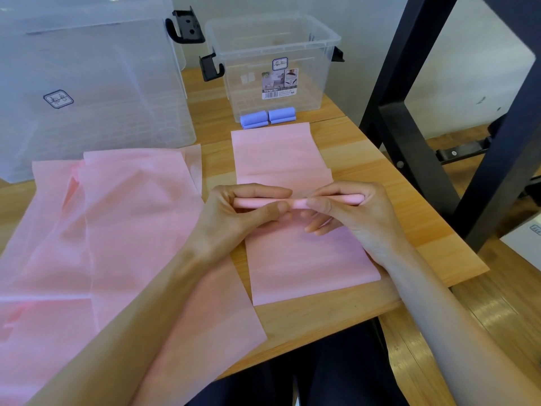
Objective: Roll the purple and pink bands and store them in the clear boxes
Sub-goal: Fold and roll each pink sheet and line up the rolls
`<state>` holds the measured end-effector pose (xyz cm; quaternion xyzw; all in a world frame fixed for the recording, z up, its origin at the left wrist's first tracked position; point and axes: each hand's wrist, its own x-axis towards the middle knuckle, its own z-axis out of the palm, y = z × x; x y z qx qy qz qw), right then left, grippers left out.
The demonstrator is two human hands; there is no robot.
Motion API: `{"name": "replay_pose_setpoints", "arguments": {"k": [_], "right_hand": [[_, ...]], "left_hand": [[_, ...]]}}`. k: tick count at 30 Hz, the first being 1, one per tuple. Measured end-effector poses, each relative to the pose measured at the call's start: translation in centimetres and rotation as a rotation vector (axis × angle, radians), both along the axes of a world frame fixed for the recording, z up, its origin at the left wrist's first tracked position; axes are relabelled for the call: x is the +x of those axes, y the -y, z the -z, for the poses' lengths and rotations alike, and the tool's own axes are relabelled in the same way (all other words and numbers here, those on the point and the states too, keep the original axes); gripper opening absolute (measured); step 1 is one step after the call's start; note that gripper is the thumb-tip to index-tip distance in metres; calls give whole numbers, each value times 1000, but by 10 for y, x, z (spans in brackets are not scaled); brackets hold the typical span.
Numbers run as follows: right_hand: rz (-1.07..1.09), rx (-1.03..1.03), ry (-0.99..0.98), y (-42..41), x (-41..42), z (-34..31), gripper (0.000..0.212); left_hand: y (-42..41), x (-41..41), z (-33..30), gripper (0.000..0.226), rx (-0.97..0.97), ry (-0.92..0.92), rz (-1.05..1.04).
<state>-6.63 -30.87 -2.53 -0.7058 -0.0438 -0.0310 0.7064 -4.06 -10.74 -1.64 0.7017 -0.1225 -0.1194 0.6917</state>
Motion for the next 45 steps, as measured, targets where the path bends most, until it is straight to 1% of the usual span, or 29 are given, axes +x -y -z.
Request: {"name": "replay_pose_setpoints", "arguments": {"k": [2, 4, 5, 9, 11, 13, 16, 17, 20, 22, 25, 28, 30, 34, 39, 42, 45], "right_hand": [[-6, 10, -10, -1, 0, 0, 23], [-14, 21, -12, -2, 1, -1, 31], [-15, 15, -2, -3, 0, -1, 30], [12, 16, 21, -2, 0, -1, 15], [27, 16, 14, -2, 0, -1, 15], [14, 12, 15, -2, 0, -1, 19], [-20, 17, -6, -2, 0, -1, 35], [-24, 16, -9, -2, 0, -1, 36], [-23, 0, -2, -2, 1, 0, 24], [-41, -8, -6, -2, 1, 2, 19], [-57, -9, -9, -3, 1, 2, 25], [-11, 23, 17, -2, 1, 1, 28], [10, 35, 36, -1, 1, 0, 27], [-13, 37, 21, -3, 0, 1, 32], [-33, 44, 13, -3, 0, 3, 22], [-32, 46, 13, -2, -4, 2, 26], [-39, 46, 12, 0, -10, 2, 28]], "left_hand": [[1, 0, 0, 20, -4, 4, -25], [1, 0, -1, 17, -23, -18, -67], [2, 1, -1, 16, -27, -25, -81], [1, 1, -1, 16, -25, -38, -70], [1, 2, -1, 16, -2, -28, -58], [1, 2, -1, 16, 1, -28, -61], [1, 2, 0, 16, -13, -35, -67], [1, 2, 0, 17, -8, -30, -59], [-1, 2, 0, 22, 24, 8, -38], [-1, 2, 1, 23, 21, 17, -43], [0, 3, 1, 20, -2, -8, -80], [3, 3, 0, 20, -15, -29, -127], [2, 3, -1, 22, -19, -31, -114], [0, 2, -1, 24, -11, -7, -54], [-1, 0, -1, 25, 3, -6, -59], [0, -1, -3, 25, -1, -7, -79], [2, -5, -8, 24, -23, -51, -85]]}}
